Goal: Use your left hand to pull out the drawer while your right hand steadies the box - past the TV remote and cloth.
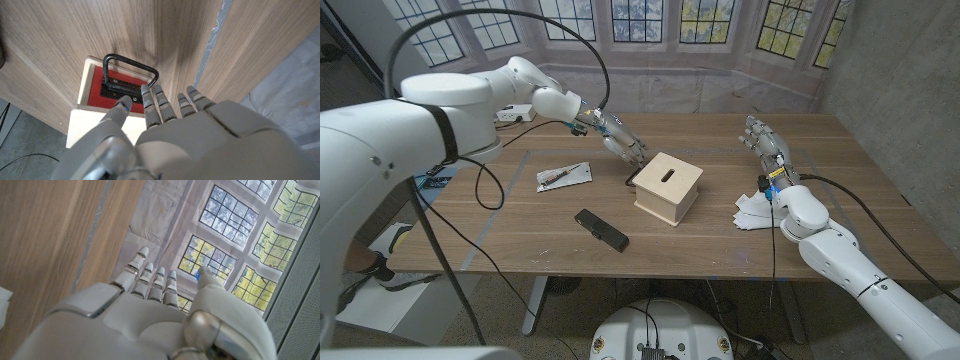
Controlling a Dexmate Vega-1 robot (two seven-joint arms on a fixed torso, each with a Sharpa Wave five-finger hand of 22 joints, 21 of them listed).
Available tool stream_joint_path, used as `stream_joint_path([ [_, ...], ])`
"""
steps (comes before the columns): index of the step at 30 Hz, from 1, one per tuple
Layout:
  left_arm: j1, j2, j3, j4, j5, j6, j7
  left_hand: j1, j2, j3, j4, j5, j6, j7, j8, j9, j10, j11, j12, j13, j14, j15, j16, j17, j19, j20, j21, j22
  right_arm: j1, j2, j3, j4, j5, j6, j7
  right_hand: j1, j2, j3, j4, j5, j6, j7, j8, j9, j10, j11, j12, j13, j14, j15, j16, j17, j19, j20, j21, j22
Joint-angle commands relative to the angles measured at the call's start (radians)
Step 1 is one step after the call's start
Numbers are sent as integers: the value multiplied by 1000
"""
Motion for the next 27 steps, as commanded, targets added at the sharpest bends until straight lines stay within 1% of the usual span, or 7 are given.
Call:
stream_joint_path([
  [1,22,5,-19,-2,-41,5,-46,-11,0,7,4,-1,5,0,5,2,4,-4,-3,1,-2,0,1,0,-1,1,5,3,2,-23,-1,-36,-48,-43,-25,0,4,1,-5,7,-3,0,4,4,-4,1,3,4,-5,-31,4,1,1,-15,3,3],
  [12,47,-5,-40,-3,-60,56,-77,-12,0,8,3,-2,4,0,5,1,5,-5,-3,1,-1,1,1,0,-1,1,6,3,35,-53,-22,-90,-124,-116,-45,1,5,2,-6,7,-1,-1,5,4,-4,0,3,4,-3,-32,5,1,1,-14,3,3],
  [16,60,-8,-63,-4,-96,82,-124,-13,0,8,3,-2,6,-1,6,1,7,-6,-3,1,-1,-1,1,0,0,1,7,3,40,-65,-29,-116,-151,-150,-54,1,5,2,-6,7,-2,-2,5,4,-6,-5,2,4,-4,-34,5,1,0,-16,2,3],
  [18,62,-12,-66,-5,-96,90,-131,-13,0,8,3,-3,6,-1,6,1,6,-7,-3,1,-1,-1,1,0,0,0,7,3,41,-70,-31,-125,-160,-161,-55,1,5,2,-6,7,-2,-1,5,4,-5,-5,3,4,-4,-33,5,1,0,-15,3,3],
  [24,76,-21,-89,-6,-134,102,-193,-14,-1,9,2,-3,6,-2,6,1,6,-7,-3,1,0,-3,1,0,1,-1,8,3,40,-73,-32,-138,-173,-176,-56,1,5,3,-7,7,-1,0,5,4,-4,0,3,4,-4,-32,6,1,1,-13,3,3],
  [27,76,-24,-91,-6,-135,95,-197,-15,-1,9,2,-4,7,-2,6,1,6,-9,-4,1,0,-4,2,0,1,0,8,3,36,-73,-28,-140,-172,-176,-55,1,5,3,-7,7,-1,-1,5,4,-5,-1,3,4,-4,-33,5,1,1,-15,3,2],
])
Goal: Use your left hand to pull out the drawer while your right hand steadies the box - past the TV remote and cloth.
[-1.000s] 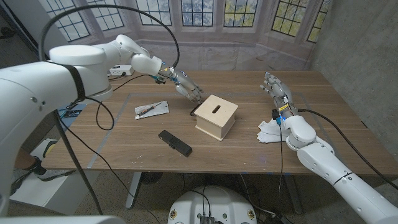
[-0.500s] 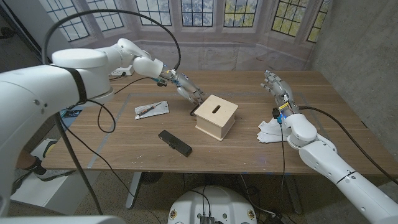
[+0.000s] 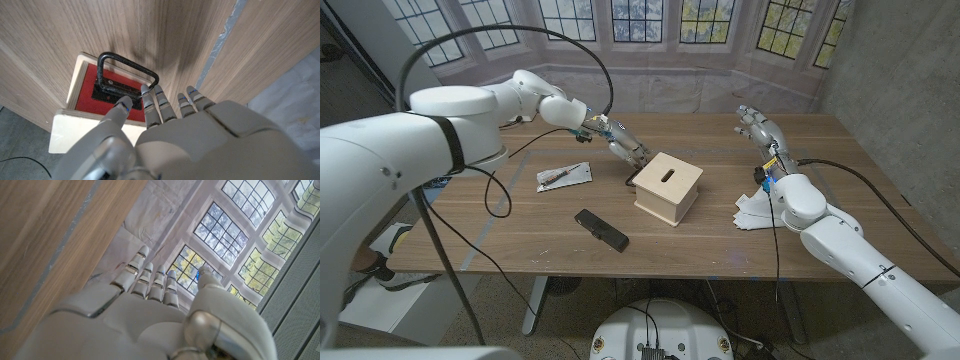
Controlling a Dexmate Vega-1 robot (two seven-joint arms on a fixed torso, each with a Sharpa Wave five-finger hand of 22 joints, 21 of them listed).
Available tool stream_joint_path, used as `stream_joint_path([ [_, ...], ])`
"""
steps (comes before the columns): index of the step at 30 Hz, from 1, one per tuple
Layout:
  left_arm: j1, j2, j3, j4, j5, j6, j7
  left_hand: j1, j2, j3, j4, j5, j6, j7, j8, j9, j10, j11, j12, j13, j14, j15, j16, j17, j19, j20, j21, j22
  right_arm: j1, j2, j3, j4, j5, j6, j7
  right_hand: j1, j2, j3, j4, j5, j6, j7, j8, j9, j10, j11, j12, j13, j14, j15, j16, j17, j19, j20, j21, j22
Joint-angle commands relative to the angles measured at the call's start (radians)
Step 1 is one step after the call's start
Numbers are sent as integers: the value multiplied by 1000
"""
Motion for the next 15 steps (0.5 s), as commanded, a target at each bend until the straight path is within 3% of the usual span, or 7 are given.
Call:
stream_joint_path([
  [1,21,-15,-36,-3,-54,20,-88,-7,-1,6,-1,-4,8,-2,6,1,6,-9,-1,1,1,-6,2,0,1,-1,4,3,1,-15,-3,-35,-34,-41,-7,1,5,3,-7,7,-1,0,5,4,-1,4,3,3,-4,-32,5,3,1,-14,3,3],
  [15,19,-14,-35,-4,-50,-14,-98,-8,-1,7,-2,-5,11,-2,7,1,10,-10,0,1,4,-9,2,-1,1,-2,4,3,-9,-12,4,-29,-28,-31,1,1,4,3,-7,7,-4,0,4,4,-1,4,3,3,-6,-31,5,3,1,-13,3,2],
])
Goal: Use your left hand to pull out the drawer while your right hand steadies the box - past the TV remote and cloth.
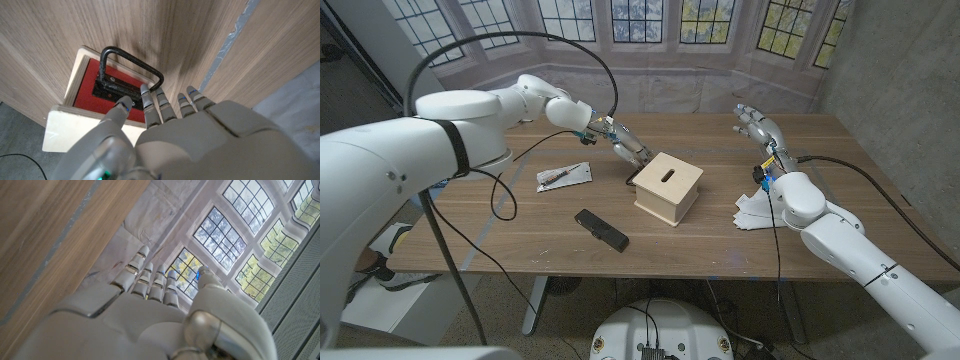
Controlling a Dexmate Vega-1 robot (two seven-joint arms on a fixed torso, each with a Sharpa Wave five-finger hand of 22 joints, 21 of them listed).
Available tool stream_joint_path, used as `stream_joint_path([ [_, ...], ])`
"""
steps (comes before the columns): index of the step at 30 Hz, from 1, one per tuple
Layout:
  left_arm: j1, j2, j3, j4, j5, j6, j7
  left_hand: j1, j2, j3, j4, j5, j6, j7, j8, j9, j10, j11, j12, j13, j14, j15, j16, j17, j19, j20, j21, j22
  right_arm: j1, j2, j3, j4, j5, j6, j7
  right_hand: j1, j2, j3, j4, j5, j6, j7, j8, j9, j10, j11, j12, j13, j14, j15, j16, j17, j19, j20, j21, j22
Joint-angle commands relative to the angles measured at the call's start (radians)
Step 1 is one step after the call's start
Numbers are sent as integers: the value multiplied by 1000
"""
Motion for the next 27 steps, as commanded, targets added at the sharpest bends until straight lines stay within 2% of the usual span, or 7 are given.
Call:
stream_joint_path([
  [1,-1,0,-1,-1,0,-26,-11,-9,-1,7,-2,-5,7,2,7,3,5,-6,1,3,1,-5,2,-1,1,-2,4,3,-6,0,5,-1,-2,1,6,1,5,3,-7,7,-4,0,4,4,-2,4,3,3,-6,-31,5,3,0,-13,3,2],
  [15,-38,-4,41,2,68,-48,96,-9,-2,9,-4,-6,10,1,7,3,6,-8,0,3,3,-7,2,-1,3,-4,6,3,-3,-3,4,-2,-1,4,19,0,4,4,-7,7,-5,-2,4,4,-3,0,3,3,-6,-32,5,3,-1,-14,3,2],
  [27,-46,-5,64,4,83,-85,131,-8,-2,10,-8,-8,15,-2,9,3,12,-11,2,3,5,-7,3,-1,4,-4,6,2,-6,-7,7,-7,-1,2,22,0,4,4,-7,7,-6,-1,4,4,-3,2,3,3,-6,-31,6,3,-1,-12,3,2],
])
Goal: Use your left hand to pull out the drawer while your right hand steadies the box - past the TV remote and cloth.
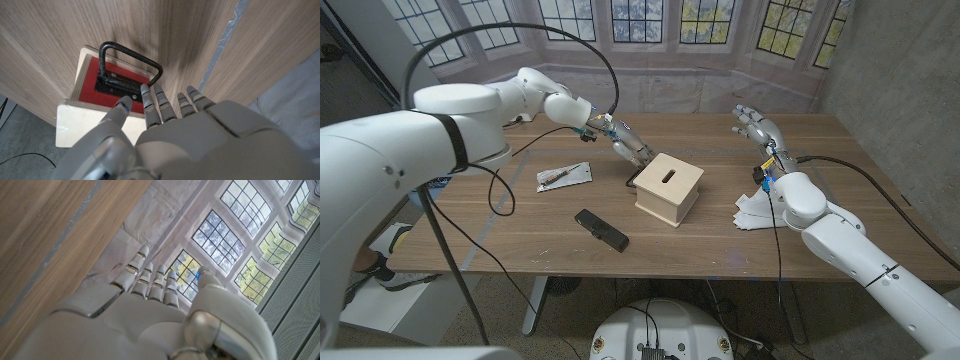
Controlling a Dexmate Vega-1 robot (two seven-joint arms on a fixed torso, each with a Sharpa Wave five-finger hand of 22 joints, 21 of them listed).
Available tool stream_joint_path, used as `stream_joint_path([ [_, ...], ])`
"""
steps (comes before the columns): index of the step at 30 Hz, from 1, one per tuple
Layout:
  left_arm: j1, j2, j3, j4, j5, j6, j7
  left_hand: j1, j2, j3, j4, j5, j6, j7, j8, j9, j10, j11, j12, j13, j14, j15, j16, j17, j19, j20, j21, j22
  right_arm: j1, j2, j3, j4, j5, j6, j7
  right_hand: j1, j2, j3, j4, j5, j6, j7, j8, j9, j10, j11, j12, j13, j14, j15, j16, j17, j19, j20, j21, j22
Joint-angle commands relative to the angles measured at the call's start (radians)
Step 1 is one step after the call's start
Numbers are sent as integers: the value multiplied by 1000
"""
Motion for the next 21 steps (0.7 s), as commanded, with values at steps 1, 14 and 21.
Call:
stream_joint_path([
  [1,-8,0,23,3,19,-34,41,-8,-2,6,-4,0,13,-4,9,3,6,-6,1,3,5,-7,3,-1,5,-4,6,2,-4,-4,4,-7,2,-2,3,0,4,4,-7,7,-2,3,4,4,-3,2,3,3,-6,-31,6,3,-1,-13,3,2],
  [14,-8,7,43,3,37,-59,71,-8,-2,7,-9,-2,22,-2,11,2,21,-9,5,3,14,-7,4,-1,8,-5,7,2,-15,-1,3,-14,-2,-10,-10,-1,4,4,-7,7,-3,2,4,4,-5,1,3,3,-8,-32,6,3,-2,-12,3,2],
  [21,-9,4,66,5,76,-55,122,-8,-2,8,-11,-3,39,4,15,3,37,-3,10,2,19,-10,5,-1,8,-5,7,2,-22,-1,2,-23,-7,-17,-19,-1,4,4,-7,7,-3,5,4,4,-5,2,3,3,-7,-32,6,2,-2,-12,3,2],
])
